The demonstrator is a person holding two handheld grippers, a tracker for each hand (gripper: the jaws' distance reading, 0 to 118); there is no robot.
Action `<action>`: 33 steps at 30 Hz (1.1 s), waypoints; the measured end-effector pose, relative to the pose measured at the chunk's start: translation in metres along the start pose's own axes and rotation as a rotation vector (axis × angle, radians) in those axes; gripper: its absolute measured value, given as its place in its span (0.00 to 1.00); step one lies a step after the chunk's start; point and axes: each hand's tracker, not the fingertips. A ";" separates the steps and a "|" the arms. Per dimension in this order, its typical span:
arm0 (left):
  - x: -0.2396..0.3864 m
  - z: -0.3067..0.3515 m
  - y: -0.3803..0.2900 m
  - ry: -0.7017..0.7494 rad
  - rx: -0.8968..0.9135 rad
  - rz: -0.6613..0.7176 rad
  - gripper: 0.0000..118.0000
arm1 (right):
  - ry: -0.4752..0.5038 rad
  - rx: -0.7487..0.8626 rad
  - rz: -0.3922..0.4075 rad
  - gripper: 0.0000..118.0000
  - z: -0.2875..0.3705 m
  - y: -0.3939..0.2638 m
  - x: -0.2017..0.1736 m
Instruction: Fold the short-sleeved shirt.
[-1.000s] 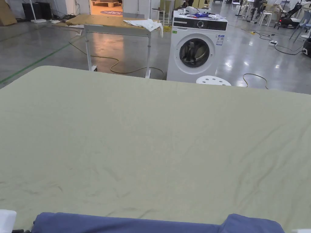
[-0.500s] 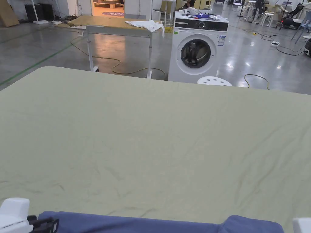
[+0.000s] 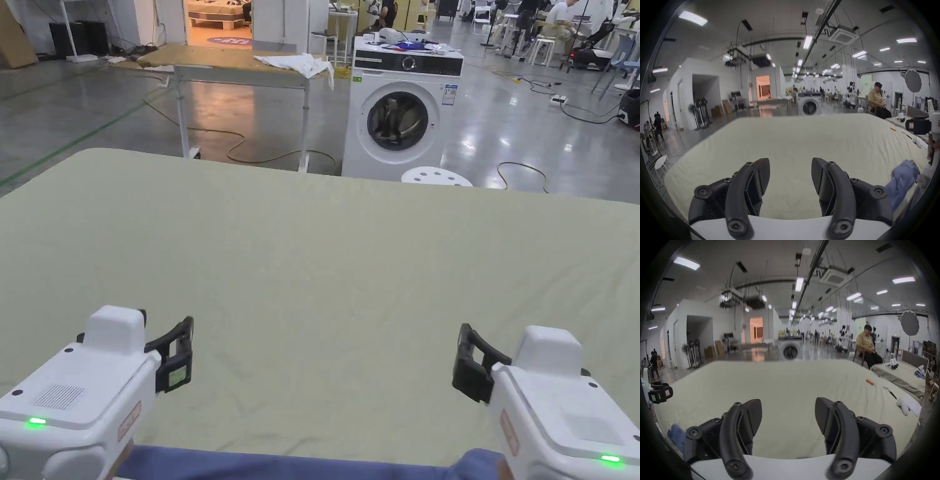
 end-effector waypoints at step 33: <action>-0.210 -0.015 -0.129 -0.411 -0.683 0.684 0.30 | 0.048 0.049 0.102 0.02 -0.007 -0.006 -0.054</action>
